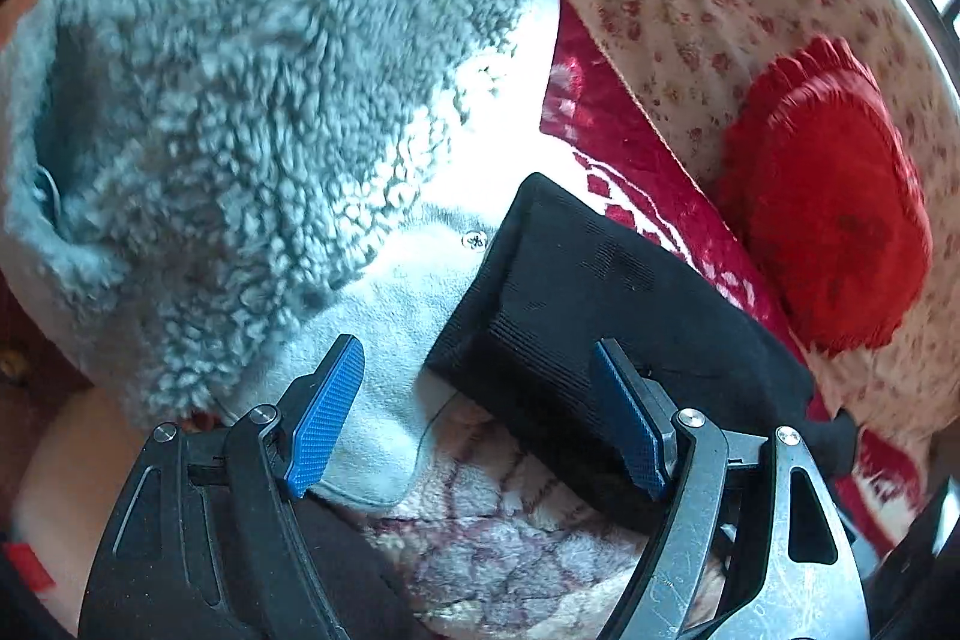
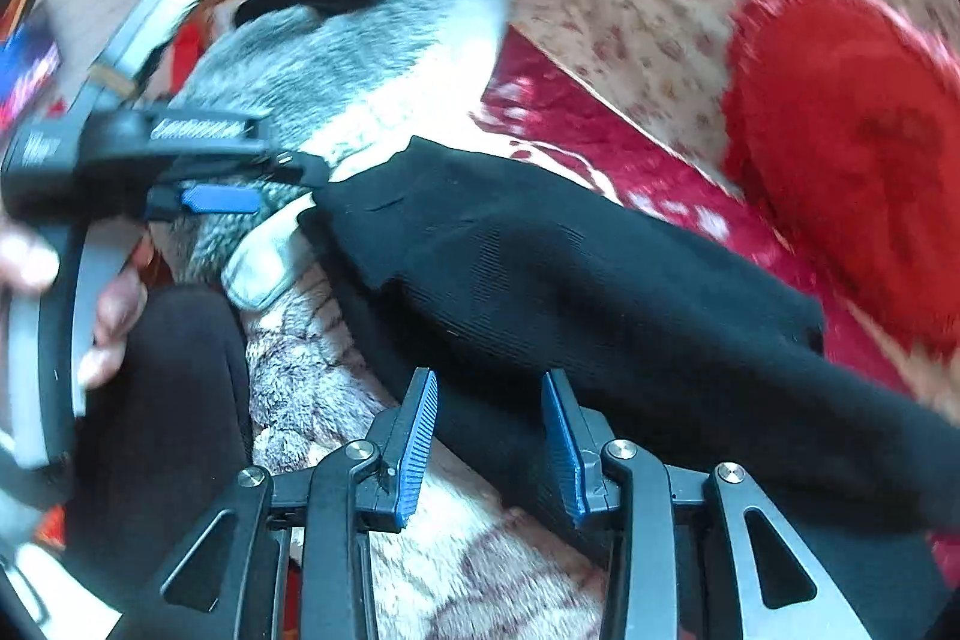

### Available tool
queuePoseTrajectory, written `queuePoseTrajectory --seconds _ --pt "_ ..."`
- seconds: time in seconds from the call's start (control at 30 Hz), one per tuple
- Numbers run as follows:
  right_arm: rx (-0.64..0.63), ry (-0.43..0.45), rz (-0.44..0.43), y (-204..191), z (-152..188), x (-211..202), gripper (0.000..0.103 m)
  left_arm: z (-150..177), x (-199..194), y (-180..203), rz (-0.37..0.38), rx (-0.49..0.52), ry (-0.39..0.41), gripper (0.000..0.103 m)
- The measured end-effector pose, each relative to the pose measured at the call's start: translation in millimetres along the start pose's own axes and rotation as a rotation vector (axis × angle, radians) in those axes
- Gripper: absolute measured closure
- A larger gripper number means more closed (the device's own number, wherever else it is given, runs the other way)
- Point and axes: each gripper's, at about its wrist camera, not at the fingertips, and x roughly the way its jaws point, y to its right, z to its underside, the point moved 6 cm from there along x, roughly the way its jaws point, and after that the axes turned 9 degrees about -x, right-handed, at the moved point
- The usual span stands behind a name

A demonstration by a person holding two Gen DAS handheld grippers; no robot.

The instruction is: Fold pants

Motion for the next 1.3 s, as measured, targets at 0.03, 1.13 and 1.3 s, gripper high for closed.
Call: queuePoseTrajectory --seconds 0.03,1.13,1.3 --pt "-0.029 0.001 0.022 -3 -2 3 0.068 1 4 1 0.0 0.006 -0.01 0.025" --pt "-0.178 0.006 0.164 -18 -12 14 0.054 1 3 11 0.013 0.087 -0.033 0.048" --pt "-0.204 0.032 0.143 -17 -15 32 0.08 2 17 29 0.0 0.123 -0.022 0.05"
